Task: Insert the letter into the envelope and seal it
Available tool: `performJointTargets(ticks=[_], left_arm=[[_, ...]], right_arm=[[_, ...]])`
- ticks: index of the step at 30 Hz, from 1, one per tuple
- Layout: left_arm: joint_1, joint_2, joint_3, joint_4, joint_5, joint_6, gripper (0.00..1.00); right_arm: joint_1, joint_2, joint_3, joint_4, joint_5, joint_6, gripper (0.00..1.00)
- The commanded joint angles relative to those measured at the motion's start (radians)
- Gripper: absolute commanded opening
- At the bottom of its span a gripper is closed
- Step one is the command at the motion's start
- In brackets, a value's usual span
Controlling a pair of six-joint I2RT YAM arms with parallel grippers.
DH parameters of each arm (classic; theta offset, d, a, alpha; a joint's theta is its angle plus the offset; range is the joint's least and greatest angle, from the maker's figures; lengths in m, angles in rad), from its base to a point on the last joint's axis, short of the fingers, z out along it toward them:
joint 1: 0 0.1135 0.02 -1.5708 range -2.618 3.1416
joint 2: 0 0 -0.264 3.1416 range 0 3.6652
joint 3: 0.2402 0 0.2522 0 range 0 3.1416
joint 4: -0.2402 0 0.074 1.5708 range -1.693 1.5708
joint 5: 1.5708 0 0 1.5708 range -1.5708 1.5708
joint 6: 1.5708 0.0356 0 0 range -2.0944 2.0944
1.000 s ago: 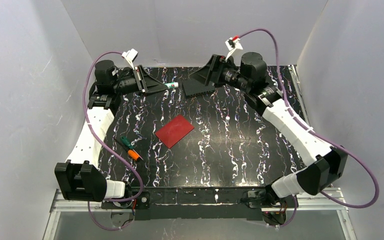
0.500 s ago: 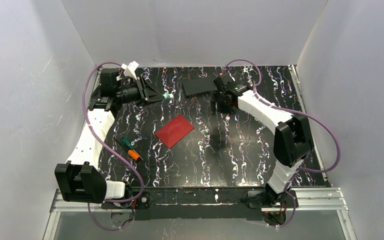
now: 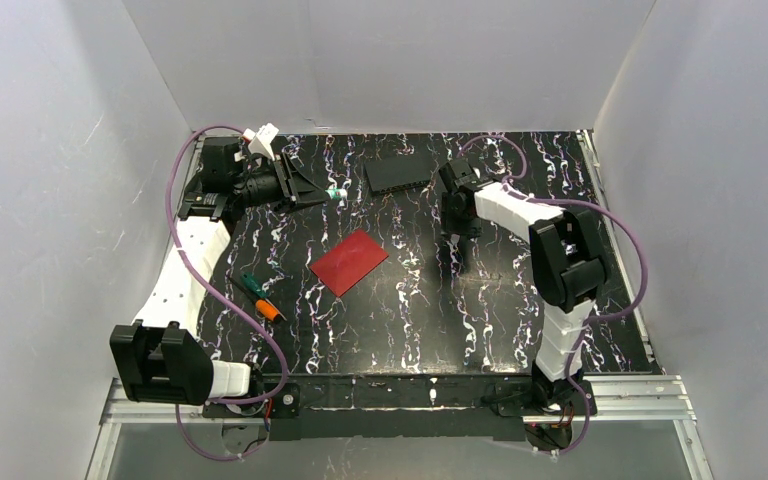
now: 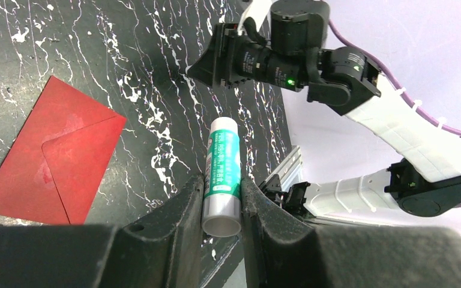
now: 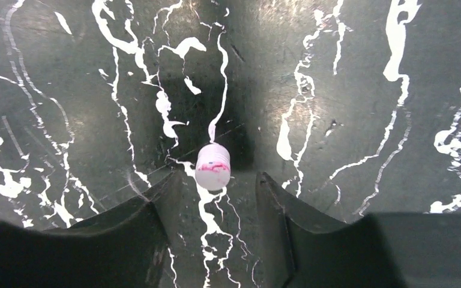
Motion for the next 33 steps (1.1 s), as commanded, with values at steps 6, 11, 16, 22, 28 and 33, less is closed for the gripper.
performJointTargets(ticks=[6, 11, 16, 22, 28, 33], left_arm=[[0.001, 0.001, 0.013, -0.015, 0.023, 0.008, 0.0], [0.001, 0.006, 0.015, -0.015, 0.03, 0.012, 0.0], [0.001, 0.001, 0.021, -0.025, 0.033, 0.021, 0.0], [0.001, 0.01, 0.014, -0.022, 0.053, 0.019, 0.0], [0.001, 0.006, 0.018, 0.016, 0.077, -0.003, 0.0], [0.001, 0.008, 0.036, 0.159, 0.086, -0.082, 0.0]], right_arm=[[0.002, 0.057, 0.024, 0.05, -0.029, 0.003, 0.48], [0.001, 0.093, 0.05, 0.035, -0.002, 0.001, 0.46], [0.002, 0.089, 0.049, 0.026, 0.032, 0.003, 0.39], [0.002, 0.05, 0.034, 0.059, 0.004, -0.004, 0.18], [-0.003, -0.084, 0.004, 0.176, -0.262, 0.006, 0.11], [-0.007, -0.263, -0.024, 0.38, -0.564, 0.195, 0.11]])
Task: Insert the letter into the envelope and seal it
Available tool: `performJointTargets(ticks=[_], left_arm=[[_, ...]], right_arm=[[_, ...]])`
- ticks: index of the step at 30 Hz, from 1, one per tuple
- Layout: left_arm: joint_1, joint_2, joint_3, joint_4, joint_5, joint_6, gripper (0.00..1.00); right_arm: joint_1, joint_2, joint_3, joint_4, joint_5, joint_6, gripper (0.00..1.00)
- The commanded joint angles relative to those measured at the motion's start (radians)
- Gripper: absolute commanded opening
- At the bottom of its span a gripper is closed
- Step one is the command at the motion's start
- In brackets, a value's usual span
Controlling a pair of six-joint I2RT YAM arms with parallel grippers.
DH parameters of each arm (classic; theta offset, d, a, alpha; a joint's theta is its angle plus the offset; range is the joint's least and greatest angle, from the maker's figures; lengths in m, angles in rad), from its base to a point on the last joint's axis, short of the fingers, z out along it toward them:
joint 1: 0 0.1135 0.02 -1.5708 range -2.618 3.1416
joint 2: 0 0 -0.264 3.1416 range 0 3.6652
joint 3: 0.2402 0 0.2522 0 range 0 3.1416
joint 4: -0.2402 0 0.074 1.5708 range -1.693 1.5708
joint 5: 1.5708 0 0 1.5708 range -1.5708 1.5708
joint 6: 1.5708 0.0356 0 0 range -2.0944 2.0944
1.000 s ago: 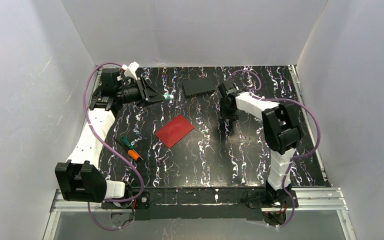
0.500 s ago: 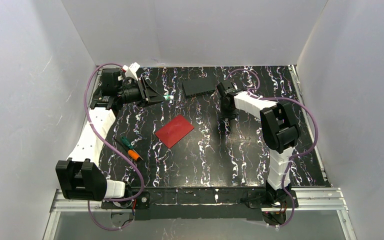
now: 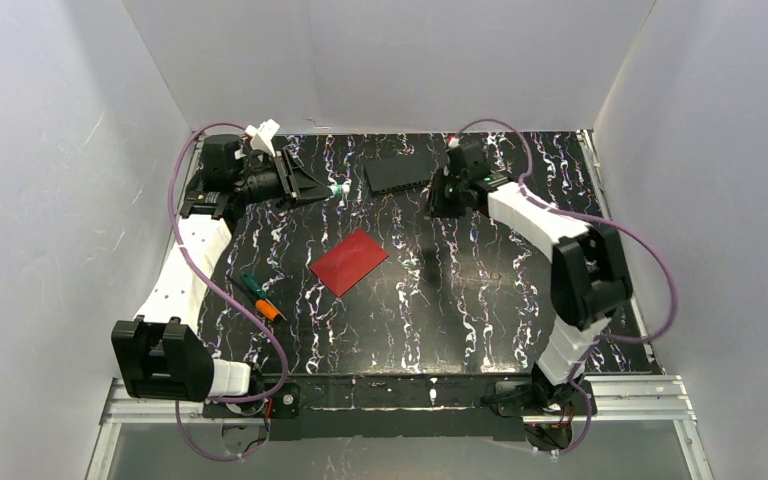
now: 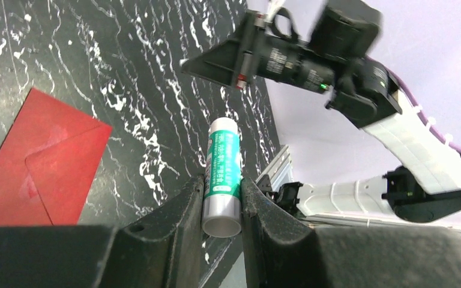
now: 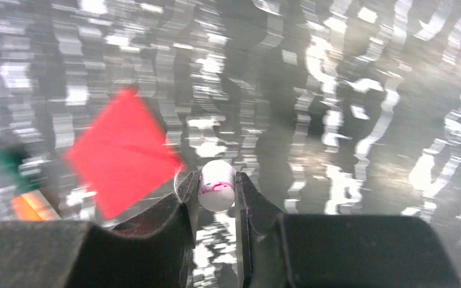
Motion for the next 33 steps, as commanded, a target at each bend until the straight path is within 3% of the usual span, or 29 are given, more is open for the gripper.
performJointTargets(ticks=[1, 5, 9, 13, 20, 26, 29, 33], left_arm=[[0.001, -0.004, 0.04, 0.165, 0.044, -0.093, 0.0], [0.001, 0.034, 0.068, 0.334, 0.077, -0.321, 0.0], [-0.027, 0.033, 0.133, 0.358, 0.111, -0.466, 0.0], [-0.04, 0.016, 0.166, 0.378, 0.133, -0.546, 0.0], [-0.096, 0.017, 0.215, 0.388, 0.163, -0.576, 0.0], [-0.123, 0.013, 0.192, 0.488, 0.152, -0.634, 0.0], [-0.136, 0.014, 0.166, 0.595, 0.151, -0.705, 0.0], [-0.14, 0.0, 0.143, 0.618, 0.138, -0.713, 0.0]], right_arm=[[-0.006, -0.222, -0.042, 0.316, -0.356, 0.213, 0.11], [-0.006, -0.336, -0.173, 0.801, -0.517, 0.521, 0.12], [-0.003, -0.367, -0.217, 1.072, -0.573, 0.762, 0.12], [-0.003, -0.342, -0.178, 1.12, -0.644, 0.926, 0.13], [0.0, -0.323, -0.211, 1.407, -0.655, 1.195, 0.13], [0.0, -0.317, -0.237, 1.459, -0.656, 1.271, 0.13], [0.001, -0.314, -0.245, 1.463, -0.667, 1.274, 0.13], [0.002, -0.324, -0.248, 1.41, -0.669, 1.233, 0.12]])
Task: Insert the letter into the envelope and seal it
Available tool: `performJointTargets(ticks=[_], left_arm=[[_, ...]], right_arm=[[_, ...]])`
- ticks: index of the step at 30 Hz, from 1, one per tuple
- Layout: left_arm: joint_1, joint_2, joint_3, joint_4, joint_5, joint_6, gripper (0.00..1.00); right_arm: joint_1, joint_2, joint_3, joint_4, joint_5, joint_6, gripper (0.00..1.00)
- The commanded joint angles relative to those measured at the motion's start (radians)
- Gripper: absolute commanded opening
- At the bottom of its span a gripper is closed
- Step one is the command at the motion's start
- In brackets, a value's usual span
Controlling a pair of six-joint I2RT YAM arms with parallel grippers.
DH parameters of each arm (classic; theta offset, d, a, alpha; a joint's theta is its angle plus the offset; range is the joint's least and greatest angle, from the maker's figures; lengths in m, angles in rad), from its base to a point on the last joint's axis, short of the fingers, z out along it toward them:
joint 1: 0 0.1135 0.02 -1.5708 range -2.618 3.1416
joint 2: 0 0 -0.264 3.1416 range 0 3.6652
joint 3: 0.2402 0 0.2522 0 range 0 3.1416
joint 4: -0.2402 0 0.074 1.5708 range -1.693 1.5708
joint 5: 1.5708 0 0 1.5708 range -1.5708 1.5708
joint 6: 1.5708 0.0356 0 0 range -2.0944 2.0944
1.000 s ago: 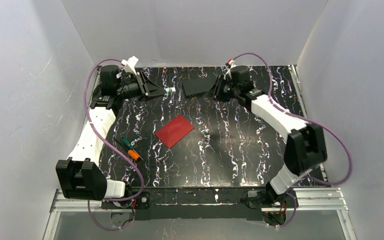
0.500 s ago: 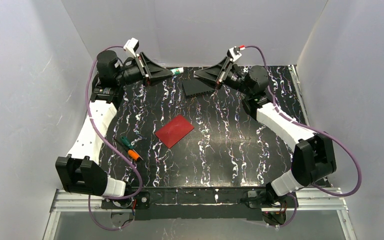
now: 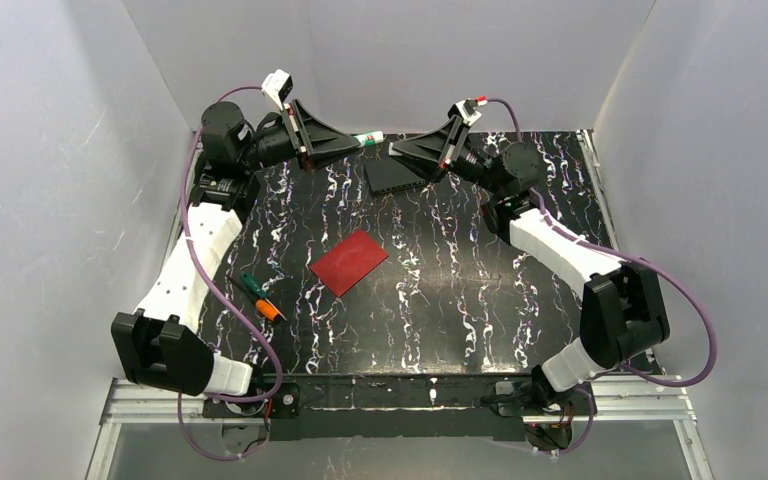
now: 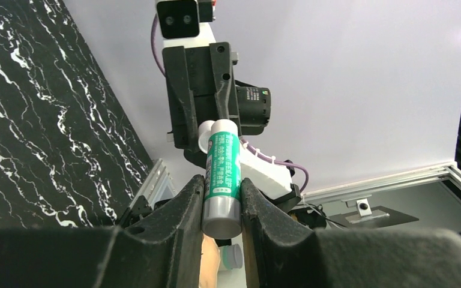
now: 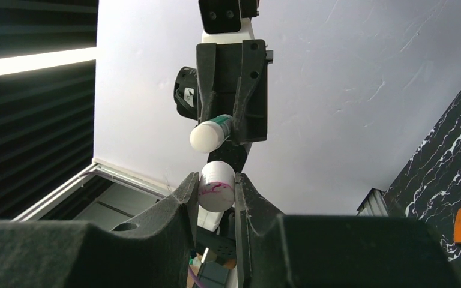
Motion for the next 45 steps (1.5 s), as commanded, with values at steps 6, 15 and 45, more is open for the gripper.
performJointTargets(ticks=[6, 15, 45], left_arm=[[-0.022, -0.044, -0.033, 0.091, 0.011, -0.054, 0.0], [-0.044, -0.023, -0.022, 0.116, 0.013, -0.074, 0.0], [-0.046, -0.018, -0.018, 0.166, 0.007, -0.096, 0.0]], right_arm=[[0.001, 0.024, 0.012, 0.128, -0.009, 0.057, 0.12], [0.004, 0.066, 0.029, 0.239, 0.032, 0.136, 0.12], [0.028, 0.073, 0.11, 0.292, 0.057, 0.169, 0.11]])
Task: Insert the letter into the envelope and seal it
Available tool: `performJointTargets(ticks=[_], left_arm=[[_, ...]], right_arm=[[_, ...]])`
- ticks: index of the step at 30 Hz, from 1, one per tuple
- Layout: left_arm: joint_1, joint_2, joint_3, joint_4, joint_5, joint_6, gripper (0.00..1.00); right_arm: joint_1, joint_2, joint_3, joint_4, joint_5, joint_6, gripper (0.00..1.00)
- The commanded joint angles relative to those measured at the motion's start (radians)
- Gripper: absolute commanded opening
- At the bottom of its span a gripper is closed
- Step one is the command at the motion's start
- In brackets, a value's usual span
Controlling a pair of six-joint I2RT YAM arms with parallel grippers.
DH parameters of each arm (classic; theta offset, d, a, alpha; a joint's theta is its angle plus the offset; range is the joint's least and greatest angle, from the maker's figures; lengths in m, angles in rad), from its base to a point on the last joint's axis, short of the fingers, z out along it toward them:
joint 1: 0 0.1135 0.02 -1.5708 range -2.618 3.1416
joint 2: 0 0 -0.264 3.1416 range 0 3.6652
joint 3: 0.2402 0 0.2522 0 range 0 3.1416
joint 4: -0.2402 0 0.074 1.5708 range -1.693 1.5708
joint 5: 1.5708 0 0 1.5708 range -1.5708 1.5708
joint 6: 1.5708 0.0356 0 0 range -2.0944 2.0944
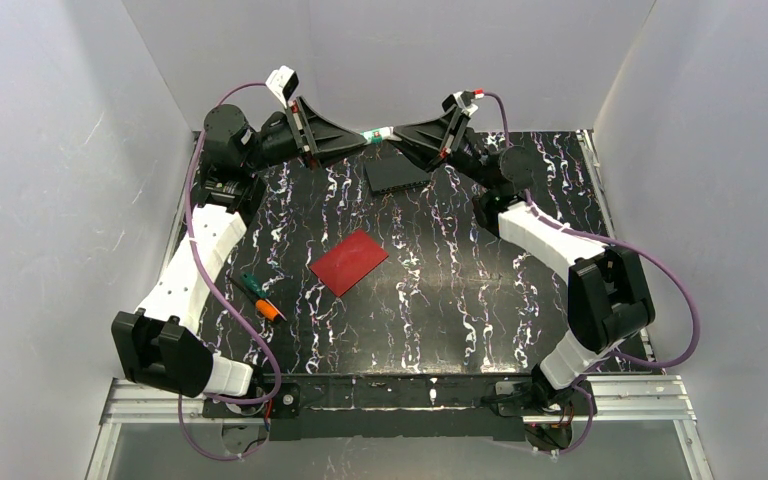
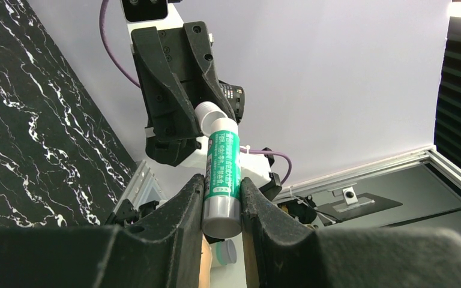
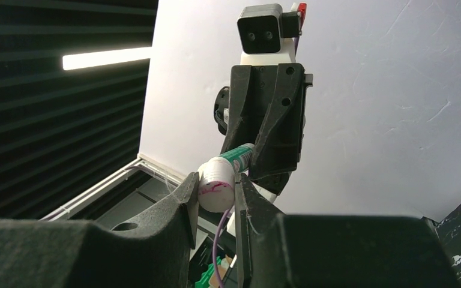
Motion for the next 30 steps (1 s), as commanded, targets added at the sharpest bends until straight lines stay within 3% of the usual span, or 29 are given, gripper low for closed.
performJointTargets(ticks=[1, 11, 19, 30], left_arm=[[-0.005, -0.009, 0.012, 0.028, 0.019, 0.003, 0.0], [-0.006, 0.013, 0.041, 0.032, 0.033, 0.003, 0.0], [-0.007, -0.007, -0.016, 0.035, 0.073, 0.104, 0.0], [-0.006, 0.042, 0.028, 0.028, 0.171, 0.176, 0.0]], right_arm=[[0.007, -0.028, 0.057, 0.065, 0.0, -0.006, 0.11], [0.011, -0.039, 0.063, 0.078, -0.023, -0.011, 0.1], [0.01, -0.063, 0.099, -0.142, -0.102, -0.188, 0.09], [0.01, -0.058, 0.156, -0.354, -0.223, -0.352, 0.07]])
